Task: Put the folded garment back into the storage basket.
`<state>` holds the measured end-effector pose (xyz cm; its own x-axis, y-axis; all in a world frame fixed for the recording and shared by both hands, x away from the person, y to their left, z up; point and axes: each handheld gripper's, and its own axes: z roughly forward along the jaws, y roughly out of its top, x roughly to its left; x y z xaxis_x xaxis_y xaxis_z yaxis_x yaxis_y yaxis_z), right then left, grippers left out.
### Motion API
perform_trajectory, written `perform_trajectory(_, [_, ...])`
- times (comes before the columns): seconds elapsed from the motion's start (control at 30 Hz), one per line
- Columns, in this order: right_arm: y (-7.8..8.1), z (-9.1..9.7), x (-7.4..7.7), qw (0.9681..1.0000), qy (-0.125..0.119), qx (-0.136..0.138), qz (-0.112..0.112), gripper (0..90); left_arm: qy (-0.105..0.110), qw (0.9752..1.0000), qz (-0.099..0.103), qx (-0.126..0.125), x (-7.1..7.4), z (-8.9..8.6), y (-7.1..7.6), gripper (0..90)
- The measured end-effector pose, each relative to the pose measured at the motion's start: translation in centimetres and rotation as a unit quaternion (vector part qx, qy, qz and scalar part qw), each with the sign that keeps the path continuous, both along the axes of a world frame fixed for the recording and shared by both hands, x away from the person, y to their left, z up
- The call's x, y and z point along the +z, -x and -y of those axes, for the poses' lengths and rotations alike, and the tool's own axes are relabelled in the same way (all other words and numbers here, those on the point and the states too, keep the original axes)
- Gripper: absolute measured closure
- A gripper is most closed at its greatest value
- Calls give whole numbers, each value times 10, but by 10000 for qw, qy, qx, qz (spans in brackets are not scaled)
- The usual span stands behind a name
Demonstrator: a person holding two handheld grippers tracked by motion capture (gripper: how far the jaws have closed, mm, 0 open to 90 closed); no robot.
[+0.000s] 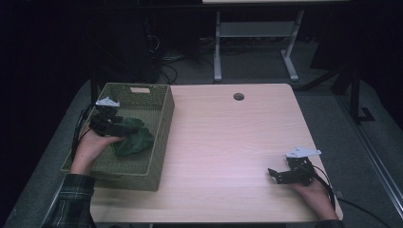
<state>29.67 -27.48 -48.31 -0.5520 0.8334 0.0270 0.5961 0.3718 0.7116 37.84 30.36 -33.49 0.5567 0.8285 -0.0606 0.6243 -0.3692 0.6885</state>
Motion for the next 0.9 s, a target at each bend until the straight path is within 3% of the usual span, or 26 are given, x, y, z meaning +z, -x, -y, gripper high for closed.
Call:
perform_trajectory(0.5, [0, 0, 0, 10000, 0, 0, 0, 67, 170, 9981, 183, -559, 12, 60, 4, 140])
perform_trajectory(0.9, [0, 0, 0, 10000, -2, 6, 3, 66, 295, 9924, 257, -1171, 7, 128, 13, 141])
